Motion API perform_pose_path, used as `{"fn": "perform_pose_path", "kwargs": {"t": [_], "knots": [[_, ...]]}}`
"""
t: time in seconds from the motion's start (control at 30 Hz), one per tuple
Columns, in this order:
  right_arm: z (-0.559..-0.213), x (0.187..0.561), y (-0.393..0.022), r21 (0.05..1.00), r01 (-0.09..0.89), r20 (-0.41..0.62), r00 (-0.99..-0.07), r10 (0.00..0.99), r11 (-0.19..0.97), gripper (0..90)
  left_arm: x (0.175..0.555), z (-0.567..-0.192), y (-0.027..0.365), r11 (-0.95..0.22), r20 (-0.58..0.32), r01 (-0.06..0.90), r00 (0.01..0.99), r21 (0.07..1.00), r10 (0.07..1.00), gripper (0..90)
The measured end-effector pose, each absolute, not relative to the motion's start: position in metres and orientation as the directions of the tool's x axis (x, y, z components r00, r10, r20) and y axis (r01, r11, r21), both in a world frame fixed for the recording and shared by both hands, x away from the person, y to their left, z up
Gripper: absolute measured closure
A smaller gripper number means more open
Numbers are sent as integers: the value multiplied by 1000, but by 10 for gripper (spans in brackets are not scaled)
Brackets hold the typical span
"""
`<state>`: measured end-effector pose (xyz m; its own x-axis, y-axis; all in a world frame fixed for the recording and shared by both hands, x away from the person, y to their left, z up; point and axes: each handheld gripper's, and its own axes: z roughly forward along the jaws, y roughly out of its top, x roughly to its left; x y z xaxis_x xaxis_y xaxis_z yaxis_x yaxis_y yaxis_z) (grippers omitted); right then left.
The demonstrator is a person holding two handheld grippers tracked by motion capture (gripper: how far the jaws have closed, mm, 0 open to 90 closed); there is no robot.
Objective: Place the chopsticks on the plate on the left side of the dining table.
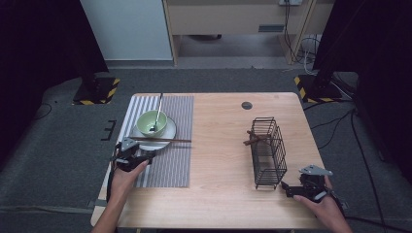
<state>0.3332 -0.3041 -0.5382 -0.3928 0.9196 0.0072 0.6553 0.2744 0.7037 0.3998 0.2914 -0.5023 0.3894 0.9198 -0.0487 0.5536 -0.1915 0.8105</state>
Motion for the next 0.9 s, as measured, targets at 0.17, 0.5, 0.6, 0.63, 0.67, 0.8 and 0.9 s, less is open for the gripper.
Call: {"fn": "perform_pose_path", "kwargs": {"t": [0.17, 0.5, 0.6, 0.63, 0.67, 0.8, 0.9], "knots": [[-538, 333, -304, 704, 655, 6, -393, 920, 275, 4, 398, -500, 279, -211, -57, 549, 430, 809, 901, 180], [-538, 333, -304, 704, 655, 6, -392, 920, 274, 4, 393, -495, 249, -258, -70, 543, 511, 799, 857, 163], [-538, 333, -304, 704, 655, 5, -392, 920, 275, 4, 391, -495, 237, -276, -75, 542, 538, 794, 840, 159], [-538, 333, -304, 704, 655, 6, -392, 920, 275, 4, 390, -495, 233, -284, -74, 541, 547, 792, 834, 158], [-538, 333, -304, 704, 655, 6, -392, 920, 274, 4, 390, -495, 228, -290, -74, 538, 555, 791, 828, 158], [-538, 333, -304, 704, 655, 6, -393, 920, 275, 4, 388, -494, 211, -304, -85, 533, 585, 790, 806, 155], [-538, 333, -304, 704, 653, 6, -396, 918, 277, 4, 385, -495, 197, -331, -77, 524, 613, 785, 787, 155]]}}
